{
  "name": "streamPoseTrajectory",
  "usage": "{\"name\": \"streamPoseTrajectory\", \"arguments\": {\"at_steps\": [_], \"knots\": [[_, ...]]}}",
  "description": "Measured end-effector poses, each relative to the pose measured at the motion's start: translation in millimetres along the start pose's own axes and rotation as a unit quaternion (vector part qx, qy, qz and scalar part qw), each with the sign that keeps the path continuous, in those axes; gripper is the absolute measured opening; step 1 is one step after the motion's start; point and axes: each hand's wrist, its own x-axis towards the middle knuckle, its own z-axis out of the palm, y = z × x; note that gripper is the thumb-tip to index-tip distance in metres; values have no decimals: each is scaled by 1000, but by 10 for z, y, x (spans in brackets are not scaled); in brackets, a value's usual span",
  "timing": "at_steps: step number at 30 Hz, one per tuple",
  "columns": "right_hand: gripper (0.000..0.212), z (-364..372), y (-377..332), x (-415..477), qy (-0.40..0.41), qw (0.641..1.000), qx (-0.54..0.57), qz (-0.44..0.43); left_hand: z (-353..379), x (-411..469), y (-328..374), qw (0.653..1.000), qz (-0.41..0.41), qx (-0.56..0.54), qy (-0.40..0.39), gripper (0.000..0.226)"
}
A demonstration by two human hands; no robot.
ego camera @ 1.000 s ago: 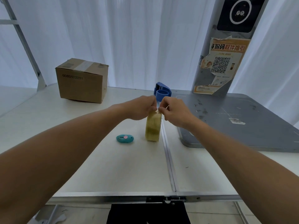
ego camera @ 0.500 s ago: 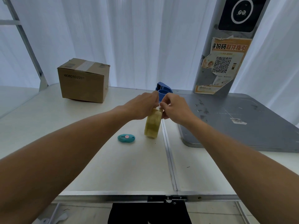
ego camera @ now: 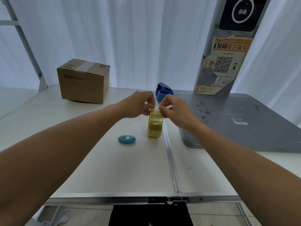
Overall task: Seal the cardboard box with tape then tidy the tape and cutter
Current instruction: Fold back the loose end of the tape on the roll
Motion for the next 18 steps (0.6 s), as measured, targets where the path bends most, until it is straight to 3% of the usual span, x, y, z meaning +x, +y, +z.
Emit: {"name": "streamPoseTrajectory", "arguments": {"at_steps": [9,14,18], "knots": [[4,34,120,-15,5,999,36,11,1,-40,29,1000,-10,-5,-22,14],[10,28,106,1,2,998,63,24,-44,-23,47,989,-89,-110,-39,19],[14,4,45,5,-42,994,99,34,-32,-21,39,987,-105,-115,-36,20]]}}
